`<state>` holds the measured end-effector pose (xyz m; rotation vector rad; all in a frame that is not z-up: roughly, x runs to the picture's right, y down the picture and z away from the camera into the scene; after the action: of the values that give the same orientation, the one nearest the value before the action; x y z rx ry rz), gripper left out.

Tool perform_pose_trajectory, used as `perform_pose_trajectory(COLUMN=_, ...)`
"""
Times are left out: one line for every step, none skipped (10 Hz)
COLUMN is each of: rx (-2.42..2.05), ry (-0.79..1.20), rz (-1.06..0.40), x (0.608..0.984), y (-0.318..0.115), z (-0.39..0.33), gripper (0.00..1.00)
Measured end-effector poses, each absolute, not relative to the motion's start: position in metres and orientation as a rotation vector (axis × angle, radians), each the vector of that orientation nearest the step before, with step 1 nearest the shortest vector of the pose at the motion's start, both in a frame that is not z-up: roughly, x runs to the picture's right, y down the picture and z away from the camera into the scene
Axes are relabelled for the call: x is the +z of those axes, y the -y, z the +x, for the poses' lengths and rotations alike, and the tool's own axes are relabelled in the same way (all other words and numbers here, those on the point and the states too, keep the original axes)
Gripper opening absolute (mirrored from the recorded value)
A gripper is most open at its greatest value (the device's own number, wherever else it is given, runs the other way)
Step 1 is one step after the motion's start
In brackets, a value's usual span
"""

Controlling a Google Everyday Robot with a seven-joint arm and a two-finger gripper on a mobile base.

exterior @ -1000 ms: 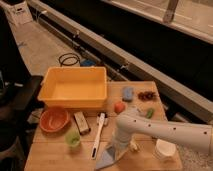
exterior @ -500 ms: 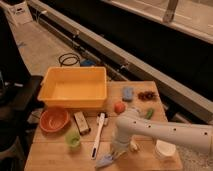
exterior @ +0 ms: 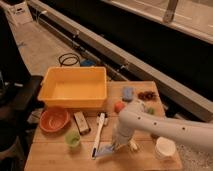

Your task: Wipe tray with towel

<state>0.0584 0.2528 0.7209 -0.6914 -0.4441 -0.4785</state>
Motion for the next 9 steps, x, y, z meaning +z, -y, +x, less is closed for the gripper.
perform_pose_trajectory(rx=-0.476, ry=0.433, rz=-0.675, x=0.724, y=-0.234, z=0.06, gripper=0.0)
perform_pose_trajectory(rx=-0.472, ry=0.417, rz=-0.659, x=0.729, y=-0.21, z=0.064, gripper=0.0)
perform_pose_trajectory(rx=-0.471, ry=0.399, rz=-0.643, x=0.733, y=-0.183, z=0.069, gripper=0.0)
perform_pose_trajectory(rx=-0.472, ry=0.389, rz=-0.618, x=0.737, y=-0.154, z=0.069, gripper=0.0)
perform_pose_trajectory(rx=-0.475, ry=0.382, rz=-0.6, x=0.741, y=-0.133, z=0.07, gripper=0.0)
perform_pose_trajectory(rx=-0.482, ry=0.37, rz=-0.563, x=0.745, y=-0.096, z=0.068, gripper=0.0)
perform_pose_trajectory(rx=-0.487, ry=0.369, rz=-0.523, x=0.747, y=-0.067, z=0.061, gripper=0.0)
perform_pose_trajectory(rx=-0.49, ry=0.366, rz=-0.508, x=0.747, y=-0.054, z=0.058, gripper=0.0)
perform_pose_trajectory(rx=-0.491, ry=0.36, rz=-0.503, x=0.747, y=-0.047, z=0.06, gripper=0.0)
